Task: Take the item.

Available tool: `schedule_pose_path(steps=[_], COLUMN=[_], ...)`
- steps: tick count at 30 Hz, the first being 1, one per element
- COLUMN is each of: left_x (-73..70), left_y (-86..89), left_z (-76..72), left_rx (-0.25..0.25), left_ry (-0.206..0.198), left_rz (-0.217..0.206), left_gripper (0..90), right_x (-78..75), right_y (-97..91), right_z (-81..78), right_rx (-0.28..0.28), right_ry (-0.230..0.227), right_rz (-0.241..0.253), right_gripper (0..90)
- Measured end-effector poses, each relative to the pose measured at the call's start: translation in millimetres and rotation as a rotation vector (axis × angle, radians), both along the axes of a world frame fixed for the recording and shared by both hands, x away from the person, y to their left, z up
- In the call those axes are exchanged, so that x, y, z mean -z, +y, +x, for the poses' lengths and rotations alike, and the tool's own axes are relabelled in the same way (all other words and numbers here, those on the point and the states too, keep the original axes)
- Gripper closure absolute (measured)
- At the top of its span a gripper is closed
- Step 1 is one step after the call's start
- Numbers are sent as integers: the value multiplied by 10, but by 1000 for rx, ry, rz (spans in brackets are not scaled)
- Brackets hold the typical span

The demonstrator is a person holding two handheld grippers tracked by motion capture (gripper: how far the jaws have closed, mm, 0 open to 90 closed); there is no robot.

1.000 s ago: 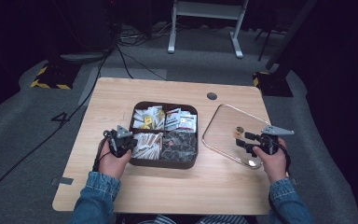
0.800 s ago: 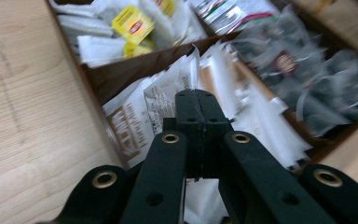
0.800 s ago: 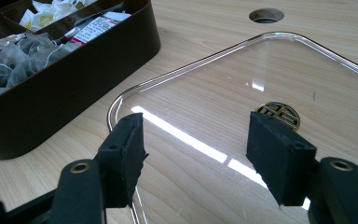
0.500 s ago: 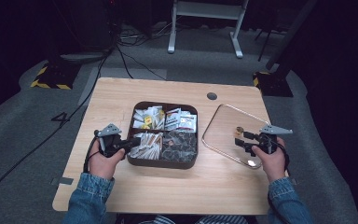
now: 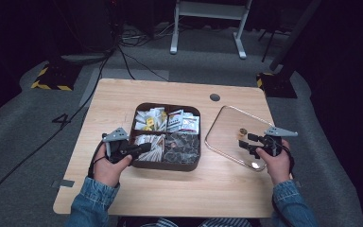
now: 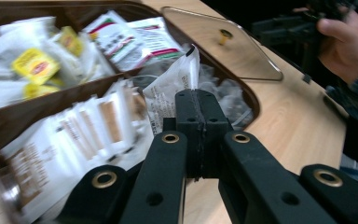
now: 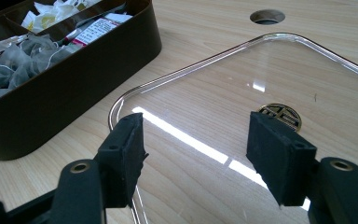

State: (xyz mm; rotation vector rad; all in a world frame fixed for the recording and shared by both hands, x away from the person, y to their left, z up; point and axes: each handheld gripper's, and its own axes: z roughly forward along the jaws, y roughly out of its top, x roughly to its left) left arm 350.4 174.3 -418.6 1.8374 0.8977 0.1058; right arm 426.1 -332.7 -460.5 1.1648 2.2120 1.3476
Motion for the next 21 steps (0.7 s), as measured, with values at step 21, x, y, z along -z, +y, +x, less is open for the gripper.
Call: schedule_pose_path(steps=[21], left_x=[51], left_y=[-629], left_z=[-319], left_rx=[250], left_ry=[-37], left_rz=[71], left_gripper=[894], right_x=[-28], right_y=[1], right_z=[-11], right_rx=[-4], right_ry=[-7], right_rz=[5], right_gripper=[375])
